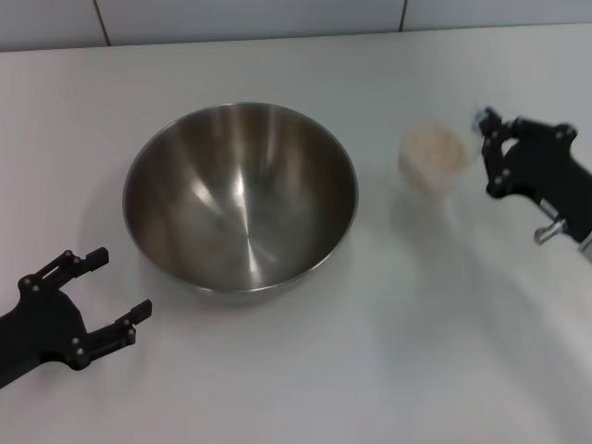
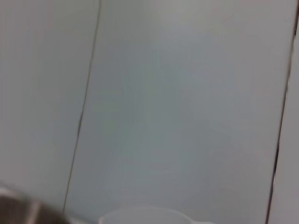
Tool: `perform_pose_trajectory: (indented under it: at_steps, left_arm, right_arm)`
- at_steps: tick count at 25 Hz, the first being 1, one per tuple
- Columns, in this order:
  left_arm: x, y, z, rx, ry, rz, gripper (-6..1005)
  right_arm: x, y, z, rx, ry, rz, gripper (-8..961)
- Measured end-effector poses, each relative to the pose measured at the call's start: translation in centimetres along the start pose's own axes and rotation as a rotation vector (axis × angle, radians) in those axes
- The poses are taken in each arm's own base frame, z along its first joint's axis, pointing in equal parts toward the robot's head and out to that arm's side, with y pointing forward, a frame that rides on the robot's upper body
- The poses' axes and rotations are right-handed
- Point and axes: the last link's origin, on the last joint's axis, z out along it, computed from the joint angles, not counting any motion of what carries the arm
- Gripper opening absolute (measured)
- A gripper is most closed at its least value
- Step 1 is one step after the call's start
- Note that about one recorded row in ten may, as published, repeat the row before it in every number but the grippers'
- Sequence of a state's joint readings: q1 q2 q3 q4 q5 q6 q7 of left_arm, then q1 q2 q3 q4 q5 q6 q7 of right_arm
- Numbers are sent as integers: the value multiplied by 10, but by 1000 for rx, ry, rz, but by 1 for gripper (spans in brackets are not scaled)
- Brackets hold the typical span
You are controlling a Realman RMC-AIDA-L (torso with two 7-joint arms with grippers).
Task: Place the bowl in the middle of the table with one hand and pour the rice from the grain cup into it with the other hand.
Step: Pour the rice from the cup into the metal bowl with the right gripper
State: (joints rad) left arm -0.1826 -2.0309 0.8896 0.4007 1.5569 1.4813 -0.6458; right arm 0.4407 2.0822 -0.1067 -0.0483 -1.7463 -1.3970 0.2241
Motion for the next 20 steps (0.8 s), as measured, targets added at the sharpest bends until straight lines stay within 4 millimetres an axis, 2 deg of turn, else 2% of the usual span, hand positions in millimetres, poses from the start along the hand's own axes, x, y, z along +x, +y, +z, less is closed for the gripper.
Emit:
perform_pose_trajectory:
  at_steps: [4,10,18,19,20]
  left_arm:
    - [-1,1,1,-1,0,-5,850]
    - [0,1,3,-5,1,-6,850]
    - [-1,2,3,-9,0,-8,849]
    - [-1,2,3,-10,-1,-8,849]
    - [-1,2,3,-10,-1,-8,849]
  right_arm:
    - [-23,-4,9,25,-142,-93,-1]
    - [-40,6,31,23,-235,-209,-2]
    - [-59,45,72,9,-301,-541,-2]
    - [-60,57,79,8,-301,-652,-2]
    - [-60,57,79,8,-301,-652,-2]
